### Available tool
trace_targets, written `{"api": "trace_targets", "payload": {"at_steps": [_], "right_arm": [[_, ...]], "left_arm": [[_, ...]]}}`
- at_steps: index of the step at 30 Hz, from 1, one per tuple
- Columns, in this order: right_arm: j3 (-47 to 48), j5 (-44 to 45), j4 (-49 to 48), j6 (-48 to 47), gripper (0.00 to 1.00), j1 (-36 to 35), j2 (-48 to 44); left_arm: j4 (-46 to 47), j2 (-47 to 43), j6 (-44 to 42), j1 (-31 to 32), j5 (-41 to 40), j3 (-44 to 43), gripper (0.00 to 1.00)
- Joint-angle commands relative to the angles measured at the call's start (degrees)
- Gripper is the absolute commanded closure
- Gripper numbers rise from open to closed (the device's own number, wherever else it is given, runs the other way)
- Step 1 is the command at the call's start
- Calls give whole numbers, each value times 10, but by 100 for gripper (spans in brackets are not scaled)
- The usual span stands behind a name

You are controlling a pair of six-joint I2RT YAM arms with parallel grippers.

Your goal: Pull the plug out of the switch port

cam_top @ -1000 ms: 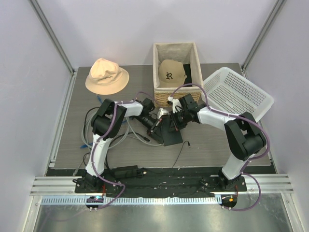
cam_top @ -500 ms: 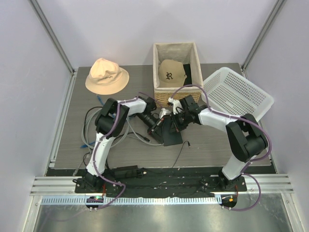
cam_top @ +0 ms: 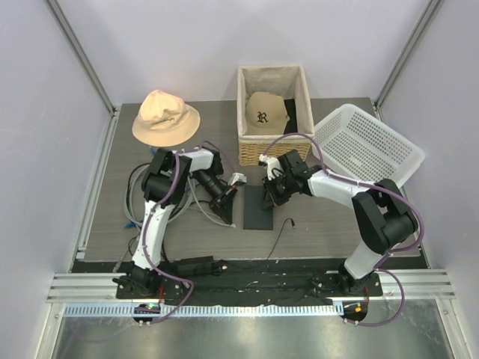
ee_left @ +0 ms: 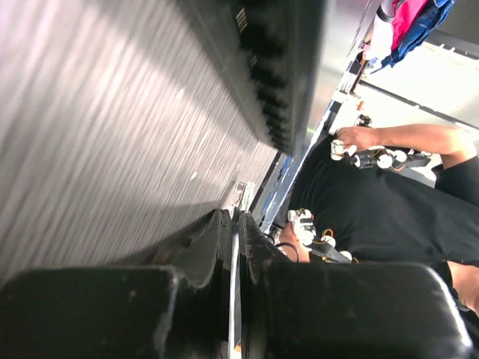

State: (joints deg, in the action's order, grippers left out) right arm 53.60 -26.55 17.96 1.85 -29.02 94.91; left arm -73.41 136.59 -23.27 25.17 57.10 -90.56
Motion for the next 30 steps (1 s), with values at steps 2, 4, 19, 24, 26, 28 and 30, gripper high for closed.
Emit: {"api": "trace_targets", "payload": {"at_steps": [2,4,19,24,26,28,30], "right_arm": [[-32,75,47,-52,99,4,10],[-28,78,51,-68,99,4,8],[94,69,53,-78,99,4,-36],[135,79,55,-97,99,4,-40],[146,77,55,-98,99,4,-43],[147,74,54,-96,99,4,-50],[144,69,52,-91,99,5,-57]], "left_arm": [[-14,7,-8,-11,-66,5,100],[-26,8,-13,-14,-64,-7,100],[6,-90,76,-176,-253,-241,100],[66,-121,125,-192,-357,-291,100],[95,-148,150,-192,-372,-296,89],[121,-165,175,-192,-364,-297,62],[128,-189,175,-190,-341,-299,1]]}}
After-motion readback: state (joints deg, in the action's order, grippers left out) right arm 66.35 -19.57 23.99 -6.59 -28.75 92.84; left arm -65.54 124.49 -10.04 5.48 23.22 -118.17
